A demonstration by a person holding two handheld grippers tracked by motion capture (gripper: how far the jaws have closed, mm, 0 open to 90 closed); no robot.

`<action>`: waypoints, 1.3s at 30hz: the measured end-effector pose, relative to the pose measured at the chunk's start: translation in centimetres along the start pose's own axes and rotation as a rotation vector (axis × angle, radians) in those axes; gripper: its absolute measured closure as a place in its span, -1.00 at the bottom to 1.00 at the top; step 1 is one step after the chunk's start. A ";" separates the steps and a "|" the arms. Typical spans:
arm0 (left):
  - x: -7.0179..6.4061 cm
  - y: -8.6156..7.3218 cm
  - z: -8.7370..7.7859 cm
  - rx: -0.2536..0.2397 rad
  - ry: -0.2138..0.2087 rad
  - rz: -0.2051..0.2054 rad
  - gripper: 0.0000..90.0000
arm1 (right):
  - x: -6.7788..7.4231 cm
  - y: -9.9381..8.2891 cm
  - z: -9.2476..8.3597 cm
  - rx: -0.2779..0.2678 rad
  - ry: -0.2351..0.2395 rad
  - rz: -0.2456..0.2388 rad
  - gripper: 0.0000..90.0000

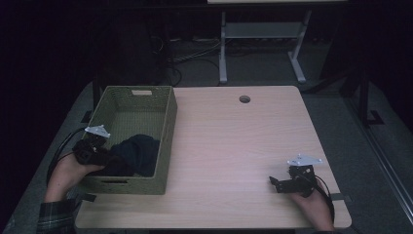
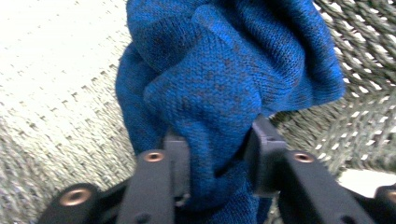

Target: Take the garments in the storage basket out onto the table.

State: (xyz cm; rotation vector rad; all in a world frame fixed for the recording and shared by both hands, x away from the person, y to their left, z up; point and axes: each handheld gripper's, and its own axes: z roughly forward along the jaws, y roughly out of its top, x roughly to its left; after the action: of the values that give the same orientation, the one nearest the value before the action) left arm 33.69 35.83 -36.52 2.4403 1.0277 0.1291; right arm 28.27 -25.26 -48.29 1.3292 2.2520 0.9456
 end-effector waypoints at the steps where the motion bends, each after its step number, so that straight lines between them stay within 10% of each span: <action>1: 0.0 0.0 0.0 0.003 -0.004 -0.003 0.57 | 0.0 0.0 0.0 0.000 0.000 0.000 -0.94; 39: -0.3 3.4 -6.1 -0.045 0.059 -0.023 0.65 | 0.0 0.0 0.0 0.000 0.000 0.001 -0.94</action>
State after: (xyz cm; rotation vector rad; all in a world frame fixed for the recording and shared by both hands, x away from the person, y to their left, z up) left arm 34.05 36.04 -29.56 2.3961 1.0670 0.2156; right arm 28.27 -25.26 -48.29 1.3298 2.2517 0.9459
